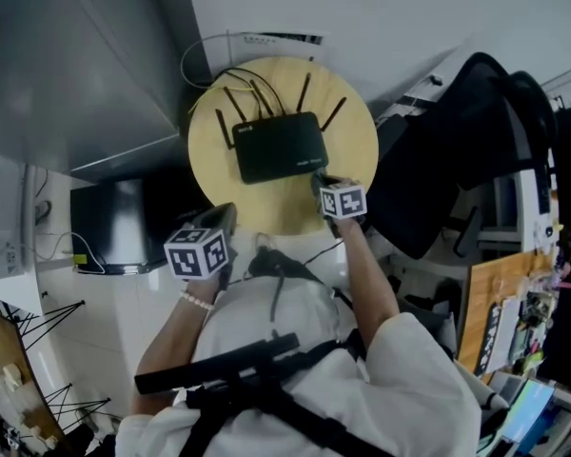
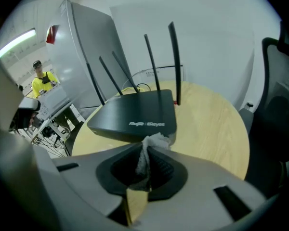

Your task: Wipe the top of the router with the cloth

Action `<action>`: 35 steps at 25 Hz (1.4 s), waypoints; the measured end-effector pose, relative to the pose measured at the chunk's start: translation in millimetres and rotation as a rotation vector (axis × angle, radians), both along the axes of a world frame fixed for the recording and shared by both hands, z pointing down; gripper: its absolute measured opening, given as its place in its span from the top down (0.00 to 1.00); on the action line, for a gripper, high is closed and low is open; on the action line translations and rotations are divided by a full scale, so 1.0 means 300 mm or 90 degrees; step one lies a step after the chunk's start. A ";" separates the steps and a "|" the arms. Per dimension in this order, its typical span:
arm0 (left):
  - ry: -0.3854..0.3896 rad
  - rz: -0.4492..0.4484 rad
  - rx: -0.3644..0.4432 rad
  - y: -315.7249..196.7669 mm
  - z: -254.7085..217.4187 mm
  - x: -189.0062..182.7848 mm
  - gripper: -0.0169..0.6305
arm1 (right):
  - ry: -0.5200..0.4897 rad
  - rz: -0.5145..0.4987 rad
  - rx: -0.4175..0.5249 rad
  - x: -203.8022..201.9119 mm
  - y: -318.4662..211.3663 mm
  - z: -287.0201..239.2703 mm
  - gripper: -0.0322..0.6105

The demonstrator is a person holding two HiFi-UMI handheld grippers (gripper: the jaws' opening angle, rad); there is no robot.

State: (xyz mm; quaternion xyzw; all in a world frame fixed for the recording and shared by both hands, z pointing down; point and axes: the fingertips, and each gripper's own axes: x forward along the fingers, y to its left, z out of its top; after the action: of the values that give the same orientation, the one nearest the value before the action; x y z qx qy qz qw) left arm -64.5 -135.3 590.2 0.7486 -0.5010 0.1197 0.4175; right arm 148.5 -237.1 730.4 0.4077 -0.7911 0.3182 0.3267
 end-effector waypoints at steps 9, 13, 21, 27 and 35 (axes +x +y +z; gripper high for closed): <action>0.003 -0.037 -0.007 0.085 0.008 -0.075 0.98 | -0.041 -0.069 -0.012 -0.300 0.085 -0.004 0.89; 0.002 -0.060 -0.009 0.113 0.005 -0.119 0.98 | -0.054 -0.104 -0.016 -0.430 0.122 -0.008 0.89; -0.006 -0.096 -0.015 0.150 0.007 -0.211 0.98 | -0.069 -0.144 -0.025 -0.606 0.157 0.001 0.89; -0.012 -0.118 -0.020 0.167 0.011 -0.260 0.98 | -0.086 -0.151 -0.032 -0.695 0.179 -0.012 0.89; -0.010 -0.149 -0.025 0.166 0.006 -0.311 0.98 | -0.080 0.009 0.012 -0.826 0.084 -0.096 0.89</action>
State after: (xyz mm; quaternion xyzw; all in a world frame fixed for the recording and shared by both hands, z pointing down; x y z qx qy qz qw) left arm -157.9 -85.5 592.0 0.6755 -0.5859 0.0861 0.4393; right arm -99.2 -211.8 701.6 0.3956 -0.8099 0.3383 0.2703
